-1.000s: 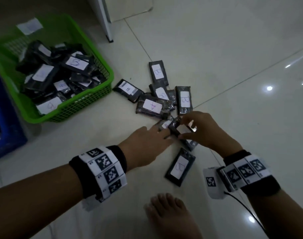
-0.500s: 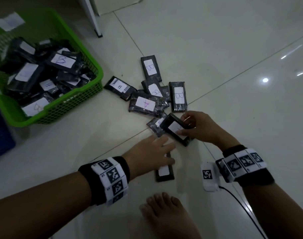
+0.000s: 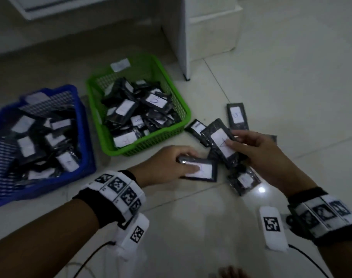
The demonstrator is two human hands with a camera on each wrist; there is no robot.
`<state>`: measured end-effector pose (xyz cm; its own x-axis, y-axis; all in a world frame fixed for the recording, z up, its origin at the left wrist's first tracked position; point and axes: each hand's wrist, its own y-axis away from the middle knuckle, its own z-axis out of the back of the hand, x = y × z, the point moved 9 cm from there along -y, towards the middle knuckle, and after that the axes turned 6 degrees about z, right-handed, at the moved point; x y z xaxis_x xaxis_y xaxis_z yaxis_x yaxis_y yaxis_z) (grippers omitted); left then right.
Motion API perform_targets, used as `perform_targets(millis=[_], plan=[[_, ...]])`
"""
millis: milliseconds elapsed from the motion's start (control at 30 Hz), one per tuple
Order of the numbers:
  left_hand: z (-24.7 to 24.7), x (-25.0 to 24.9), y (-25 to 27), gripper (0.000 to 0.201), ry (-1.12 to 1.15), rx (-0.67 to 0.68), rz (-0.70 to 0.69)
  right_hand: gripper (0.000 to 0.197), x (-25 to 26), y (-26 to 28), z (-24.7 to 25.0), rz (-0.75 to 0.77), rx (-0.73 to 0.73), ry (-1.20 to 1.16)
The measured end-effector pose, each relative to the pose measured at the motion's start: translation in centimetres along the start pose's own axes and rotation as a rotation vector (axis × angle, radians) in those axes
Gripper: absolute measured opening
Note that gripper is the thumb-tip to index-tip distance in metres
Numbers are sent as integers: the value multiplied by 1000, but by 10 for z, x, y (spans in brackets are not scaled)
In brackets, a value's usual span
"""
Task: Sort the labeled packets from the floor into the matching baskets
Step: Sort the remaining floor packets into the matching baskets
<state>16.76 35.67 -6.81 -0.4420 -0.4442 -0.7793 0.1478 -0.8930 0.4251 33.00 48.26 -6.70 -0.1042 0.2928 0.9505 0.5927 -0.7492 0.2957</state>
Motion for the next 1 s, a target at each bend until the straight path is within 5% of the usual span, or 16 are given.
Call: perform_targets(millis=[133,233,400,533,667,800,1000], plan=[[98,16,32,9,23,-486,-10,21,20,-36,-43,-11,-8,-91],[144,41,54,14,211,-724,31,27,29,-54,-76,3,29,-86],[170,81,59,22,450,-770,204,26,44,-68,-121,48,73,22],[178,74,53,18,68,-746,134,27,56,-77,-147,55,113,129],[204,82,102,12,-74,-1024,167,24,63,-80,-188,44,222,294],[235,124,178,4,68,-1256,241,21,71,-85,-269,32,365,325],[248,188,251,12,90,-1302,347,4,64,-113,-432,-22,457,270]])
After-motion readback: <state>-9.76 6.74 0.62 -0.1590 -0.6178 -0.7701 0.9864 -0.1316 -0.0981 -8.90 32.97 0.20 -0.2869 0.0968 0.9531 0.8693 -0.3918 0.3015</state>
